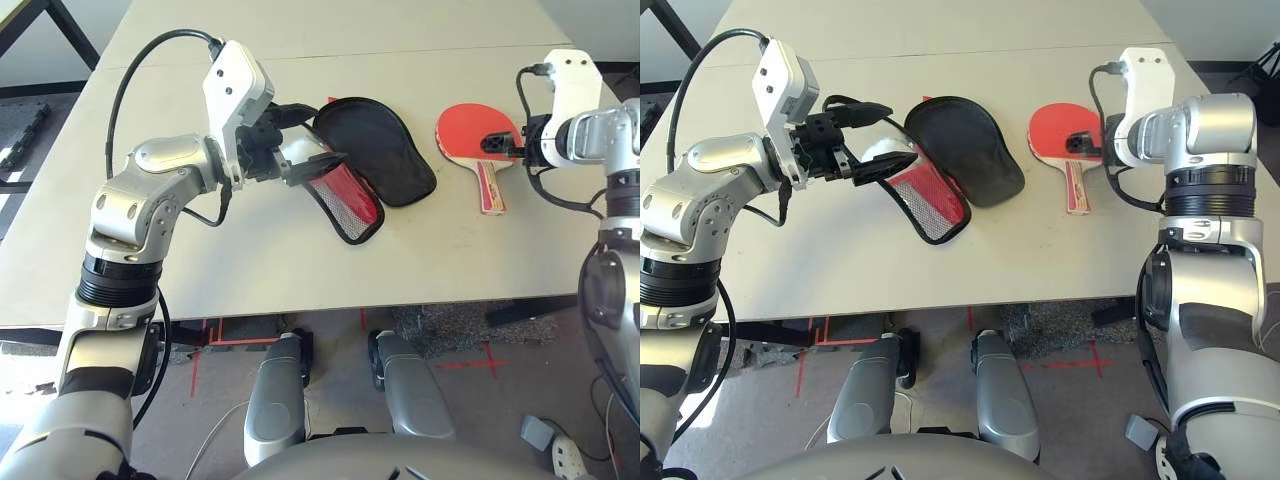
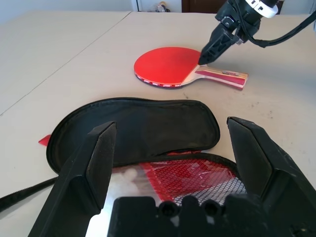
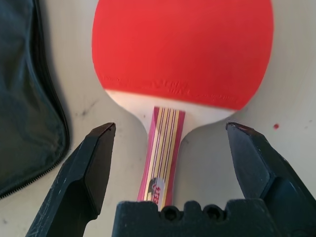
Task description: Store the ping-pong paddle in its case and zip it.
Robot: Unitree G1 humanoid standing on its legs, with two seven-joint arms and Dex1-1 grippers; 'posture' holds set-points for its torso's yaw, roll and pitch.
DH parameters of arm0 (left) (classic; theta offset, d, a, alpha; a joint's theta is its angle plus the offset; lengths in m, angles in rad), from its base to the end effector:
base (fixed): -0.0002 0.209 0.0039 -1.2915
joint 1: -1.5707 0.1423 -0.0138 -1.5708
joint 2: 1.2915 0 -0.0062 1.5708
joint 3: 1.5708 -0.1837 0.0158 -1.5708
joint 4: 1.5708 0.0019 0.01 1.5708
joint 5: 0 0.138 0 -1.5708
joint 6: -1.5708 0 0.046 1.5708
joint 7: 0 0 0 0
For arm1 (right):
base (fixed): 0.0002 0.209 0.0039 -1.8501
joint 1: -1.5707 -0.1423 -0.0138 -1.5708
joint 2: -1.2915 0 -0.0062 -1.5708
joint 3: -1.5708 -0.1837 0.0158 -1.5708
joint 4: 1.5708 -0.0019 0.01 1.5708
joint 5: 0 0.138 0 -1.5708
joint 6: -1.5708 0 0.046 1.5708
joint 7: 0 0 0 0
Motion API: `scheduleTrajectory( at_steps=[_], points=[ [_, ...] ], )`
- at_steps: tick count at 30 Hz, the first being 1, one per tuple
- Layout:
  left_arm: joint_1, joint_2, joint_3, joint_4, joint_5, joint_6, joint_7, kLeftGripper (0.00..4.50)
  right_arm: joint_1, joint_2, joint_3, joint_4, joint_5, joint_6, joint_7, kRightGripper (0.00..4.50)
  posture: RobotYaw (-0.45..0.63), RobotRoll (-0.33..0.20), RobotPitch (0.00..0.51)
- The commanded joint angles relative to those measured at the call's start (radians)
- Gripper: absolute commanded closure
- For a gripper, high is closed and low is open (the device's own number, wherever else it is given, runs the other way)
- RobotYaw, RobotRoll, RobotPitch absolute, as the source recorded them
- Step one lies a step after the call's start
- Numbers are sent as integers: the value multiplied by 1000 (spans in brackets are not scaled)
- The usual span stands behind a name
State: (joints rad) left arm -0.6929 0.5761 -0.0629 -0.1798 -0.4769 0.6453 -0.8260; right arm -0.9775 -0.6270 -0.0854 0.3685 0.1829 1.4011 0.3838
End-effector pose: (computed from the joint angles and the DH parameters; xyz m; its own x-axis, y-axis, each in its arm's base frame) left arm 0.2782 0.1816 0.2315 0.4904 -0.8681 -0.0765 0.8526 0.4597 0.2484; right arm 0.3100 -0.2538 0.2330 0.7422 0.0473 -0.6685 -0.0558 0.9984 0.0087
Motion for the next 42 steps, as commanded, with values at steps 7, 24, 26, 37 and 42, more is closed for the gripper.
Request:
scheduleTrajectory(
  at_steps=[7,24,26,37,42],
  points=[
    [20,-6,-18,-20,13,6,-9,0,130,76,-47,-106,-9,74,-95,35,31,0,215],
    [27,-7,-28,-35,14,4,-10,0,159,130,9,-94,-15,-67,-116,1705,40,0,211],
    [28,-6,-28,-37,14,5,-9,0,165,132,15,-104,-13,-63,-116,2428,41,0,213],
    [36,-4,-29,-45,15,10,-7,0,158,54,133,-192,-70,-222,-82,3452,42,0,215],
    [39,-1,-31,-51,15,15,-7,0,137,78,138,-240,-69,-271,-76,3452,45,0,215]
  ],
)
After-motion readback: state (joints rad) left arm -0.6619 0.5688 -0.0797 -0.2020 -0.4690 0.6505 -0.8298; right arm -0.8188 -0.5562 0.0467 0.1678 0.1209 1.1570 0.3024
